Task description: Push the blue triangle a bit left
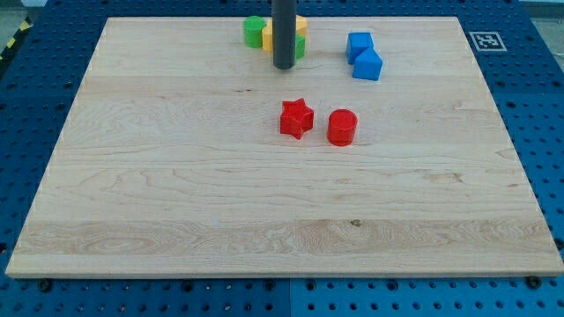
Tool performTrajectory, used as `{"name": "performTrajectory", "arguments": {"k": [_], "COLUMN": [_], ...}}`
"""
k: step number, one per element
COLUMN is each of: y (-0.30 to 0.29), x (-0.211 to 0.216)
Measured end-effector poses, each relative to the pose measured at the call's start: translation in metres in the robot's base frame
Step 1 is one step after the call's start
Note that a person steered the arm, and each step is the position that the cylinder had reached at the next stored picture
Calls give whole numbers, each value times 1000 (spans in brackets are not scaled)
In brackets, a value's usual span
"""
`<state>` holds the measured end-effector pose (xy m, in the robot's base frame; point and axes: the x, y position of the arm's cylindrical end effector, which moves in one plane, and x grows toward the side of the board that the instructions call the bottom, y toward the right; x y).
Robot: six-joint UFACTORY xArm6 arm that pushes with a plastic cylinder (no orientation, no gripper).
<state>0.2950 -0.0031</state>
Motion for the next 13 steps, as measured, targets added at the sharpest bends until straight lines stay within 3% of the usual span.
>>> {"name": "performTrajectory", "arguments": {"k": [1,2,4,5,6,9,11,13], "y": [0,12,126,162,179,169,159,99], "x": [-3,19,94,95,64,14,14,16]}}
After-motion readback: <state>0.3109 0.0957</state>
